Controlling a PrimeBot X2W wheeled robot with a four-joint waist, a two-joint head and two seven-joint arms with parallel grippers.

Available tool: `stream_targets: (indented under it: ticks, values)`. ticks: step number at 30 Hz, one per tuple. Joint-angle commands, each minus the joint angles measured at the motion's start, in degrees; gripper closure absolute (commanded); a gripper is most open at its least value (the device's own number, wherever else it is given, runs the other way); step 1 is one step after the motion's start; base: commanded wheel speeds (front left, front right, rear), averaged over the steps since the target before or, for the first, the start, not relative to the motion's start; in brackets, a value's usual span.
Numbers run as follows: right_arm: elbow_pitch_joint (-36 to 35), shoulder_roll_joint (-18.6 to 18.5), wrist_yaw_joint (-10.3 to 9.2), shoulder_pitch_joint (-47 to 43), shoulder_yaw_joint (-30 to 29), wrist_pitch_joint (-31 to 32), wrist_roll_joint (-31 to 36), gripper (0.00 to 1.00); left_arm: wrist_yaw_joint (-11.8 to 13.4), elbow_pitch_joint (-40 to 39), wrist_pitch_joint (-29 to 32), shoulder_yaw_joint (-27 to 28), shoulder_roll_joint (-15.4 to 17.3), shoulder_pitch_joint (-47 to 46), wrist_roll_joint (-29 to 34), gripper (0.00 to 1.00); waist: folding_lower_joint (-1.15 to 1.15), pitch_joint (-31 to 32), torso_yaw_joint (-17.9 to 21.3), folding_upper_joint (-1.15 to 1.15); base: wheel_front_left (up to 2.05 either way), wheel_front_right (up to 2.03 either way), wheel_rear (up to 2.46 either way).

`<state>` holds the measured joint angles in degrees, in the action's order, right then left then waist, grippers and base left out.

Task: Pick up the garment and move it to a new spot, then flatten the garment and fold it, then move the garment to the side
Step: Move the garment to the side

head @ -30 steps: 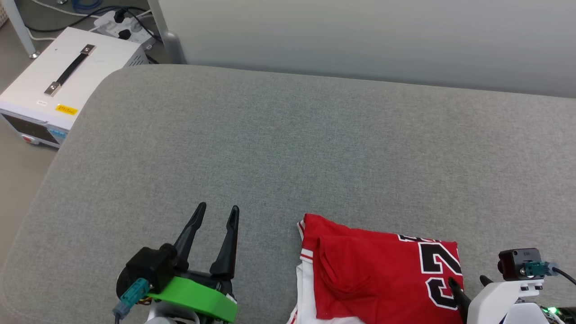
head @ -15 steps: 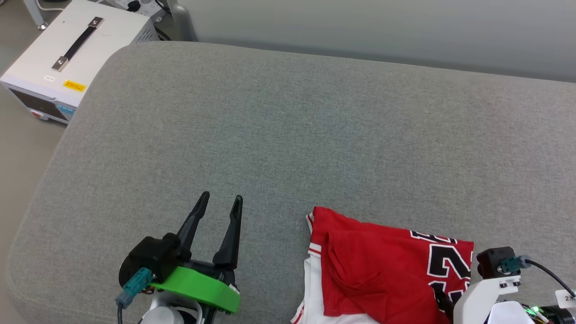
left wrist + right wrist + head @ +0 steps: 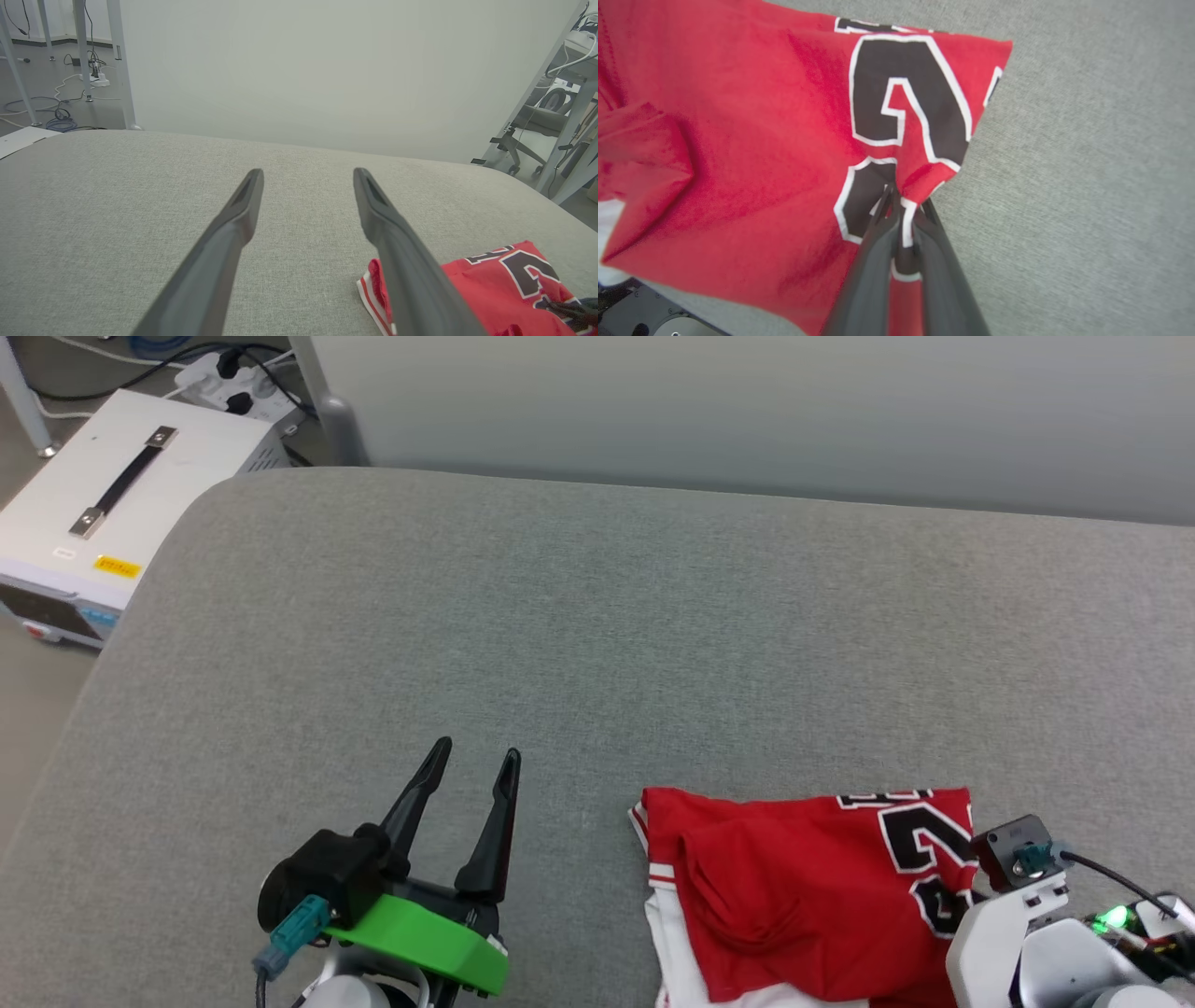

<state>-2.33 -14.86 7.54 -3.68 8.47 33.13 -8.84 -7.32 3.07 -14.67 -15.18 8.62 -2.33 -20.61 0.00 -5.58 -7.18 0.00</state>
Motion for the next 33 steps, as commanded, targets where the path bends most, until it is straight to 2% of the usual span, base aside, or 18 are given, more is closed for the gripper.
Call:
stream_targets:
  ticks: [1, 7, 12, 17, 21, 25, 30, 33]
  values:
    - [-1.6, -3.1, -0.05, 2.4, 1.0, -0.7, 1.6, 1.00, -0.2, -0.6, -0.3, -0.4, 0.2, 0.2, -0.1, 0.00, 0.00, 0.9, 3.2, 0.00, 0.00, 0.00, 0.00]
    - [-6.4, -15.8, -0.05, 7.7, 6.6, -1.7, 8.0, 1.00, -0.2, -3.0, -0.3, -3.5, -0.3, -0.5, 0.6, 0.00, 0.00, -0.2, 9.5, 0.00, 0.00, 0.00, 0.00]
    - [-7.7, -22.7, -0.05, 10.4, 7.9, -2.1, 7.0, 1.00, -0.2, -4.8, -0.3, -6.4, -0.6, -2.0, 1.0, 0.00, 0.00, -2.8, 14.9, 0.00, 0.00, 0.00, 0.00]
    - [-5.6, -27.6, -0.05, 13.4, 7.6, -2.8, 4.9, 1.00, -0.2, -6.0, -0.3, -8.6, 0.1, -4.4, 1.4, 0.00, 0.00, -6.8, 20.0, 0.00, 0.00, 0.00, 0.00]
    - [-2.0, -29.6, -0.05, 16.0, 5.5, -4.5, 3.5, 1.00, -0.2, -6.9, -0.3, -9.3, 1.6, -6.5, 1.8, 0.00, 0.00, -10.6, 23.1, 0.00, 0.00, 0.00, 0.00]
    - [3.2, -29.8, -0.05, 18.3, 2.3, -7.9, 3.9, 1.00, -0.2, -7.9, -0.3, -9.8, 3.5, -8.5, 2.1, 0.00, 0.00, -14.5, 25.1, 0.00, 0.00, 0.00, 0.00]
    - [11.8, -28.6, -0.05, 22.1, -2.8, -13.6, 5.3, 1.00, -0.2, -9.8, -0.1, -9.7, 6.0, -11.1, 2.4, 0.00, 0.00, -19.5, 25.8, 0.00, 0.00, 0.00, 0.00]
    - [19.3, -28.1, -0.05, 26.2, -7.3, -18.6, 7.4, 1.00, -0.2, -13.0, 1.4, -9.0, 7.9, -13.3, 2.8, 0.00, 0.00, -23.3, 25.4, 0.00, 0.00, 0.00, 0.00]
